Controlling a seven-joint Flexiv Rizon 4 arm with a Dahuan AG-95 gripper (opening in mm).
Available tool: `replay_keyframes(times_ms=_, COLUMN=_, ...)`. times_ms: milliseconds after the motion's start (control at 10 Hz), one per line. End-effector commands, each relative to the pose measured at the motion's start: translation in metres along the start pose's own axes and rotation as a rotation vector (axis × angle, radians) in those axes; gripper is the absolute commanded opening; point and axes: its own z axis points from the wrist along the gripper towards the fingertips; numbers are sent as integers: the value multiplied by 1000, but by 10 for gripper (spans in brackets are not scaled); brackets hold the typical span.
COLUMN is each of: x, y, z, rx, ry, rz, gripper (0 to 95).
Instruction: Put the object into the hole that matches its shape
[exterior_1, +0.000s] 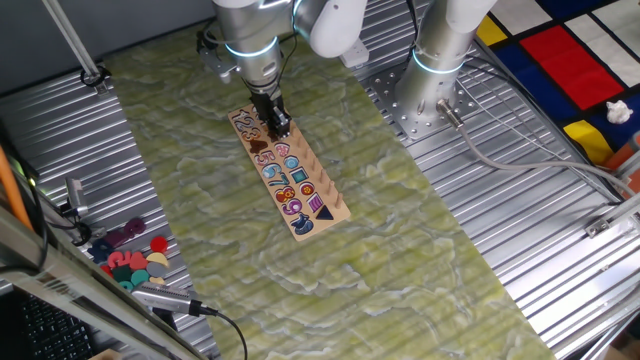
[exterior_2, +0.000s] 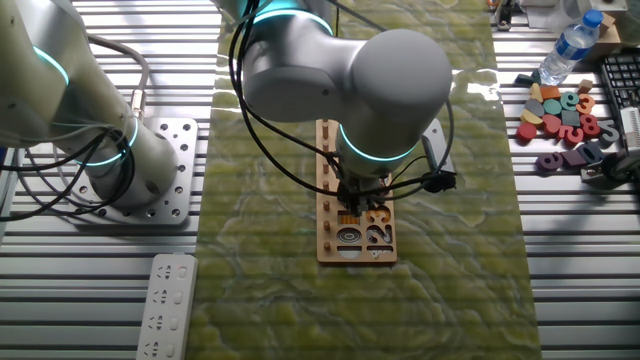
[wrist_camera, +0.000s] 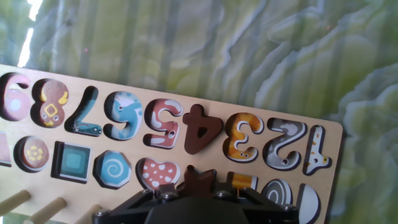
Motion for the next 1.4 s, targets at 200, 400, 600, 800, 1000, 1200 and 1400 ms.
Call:
replay_keyframes(times_ms=200, x=-1, y=-1, z=4, rx=7, ry=-5, rz=5, gripper=0)
replay_keyframes(times_ms=400, x=-1, y=-1, z=6, rx=6, ry=-3, rz=8, gripper=0)
replay_keyframes(times_ms=600, x=0, y=-1, z=1, rx=4, ry=0, rz=4, gripper=190)
replay_keyframes(times_ms=800, x=0, y=-1, z=2, rx=1, ry=-5, rz=-2, gripper=570)
replay_keyframes(times_ms=1000, x=0, y=-1, z=2, rx=1, ry=-4, rz=-6, gripper=570)
replay_keyframes(times_ms=1200, x=-1, y=-2, z=-2, rx=-4, ry=-7, rz=-7, gripper=570)
replay_keyframes(times_ms=1400, x=-10, y=-6, z=-17, rx=-2, ry=-17, rz=19, gripper=570)
